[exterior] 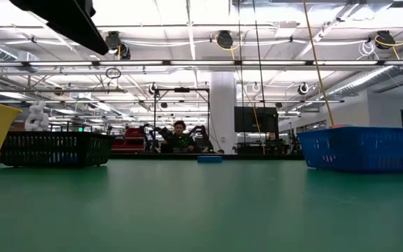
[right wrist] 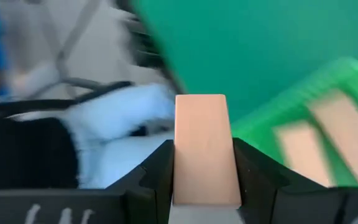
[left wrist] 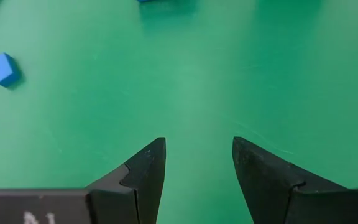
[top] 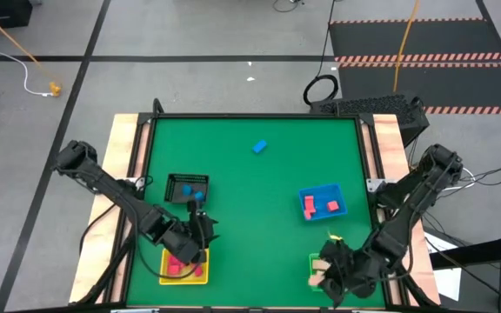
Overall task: Sort & place blocks by color
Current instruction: Put the brown block into the green bin, then put the blue block into the black bin
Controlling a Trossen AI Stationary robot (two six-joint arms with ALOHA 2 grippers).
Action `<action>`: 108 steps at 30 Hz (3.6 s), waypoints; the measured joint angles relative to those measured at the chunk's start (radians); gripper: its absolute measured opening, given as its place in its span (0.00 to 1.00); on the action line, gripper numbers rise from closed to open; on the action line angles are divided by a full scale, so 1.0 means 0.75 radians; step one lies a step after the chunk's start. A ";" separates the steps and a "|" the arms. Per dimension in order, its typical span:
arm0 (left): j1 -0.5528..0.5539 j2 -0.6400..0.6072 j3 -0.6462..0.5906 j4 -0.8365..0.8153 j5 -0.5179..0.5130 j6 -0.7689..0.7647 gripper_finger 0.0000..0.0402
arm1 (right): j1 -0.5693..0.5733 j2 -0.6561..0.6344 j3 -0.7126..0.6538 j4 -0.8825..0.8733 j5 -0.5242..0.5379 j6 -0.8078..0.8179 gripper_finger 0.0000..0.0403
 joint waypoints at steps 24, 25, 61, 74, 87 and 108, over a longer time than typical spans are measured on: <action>0.289 0.000 0.000 0.004 0.000 0.243 0.47 | 0.025 -0.039 -0.520 0.229 -0.547 0.528 0.36; 0.304 0.000 0.000 0.005 0.000 0.251 0.47 | 0.025 -0.052 -0.520 0.229 -0.546 0.526 0.36; 0.738 0.151 0.001 0.624 0.000 0.334 0.47 | -0.012 -0.511 -0.520 0.222 0.503 -0.401 0.50; 1.025 0.512 0.000 1.004 0.017 0.212 0.47 | -0.204 -0.660 -0.520 0.180 0.789 -1.010 0.50; 1.233 0.612 0.000 1.009 0.363 -0.079 0.47 | -0.337 -0.683 -0.520 0.184 0.786 -1.256 0.50; 1.256 0.612 0.001 1.082 0.376 0.022 0.47 | -0.336 -0.682 -0.520 0.185 0.782 -1.256 0.50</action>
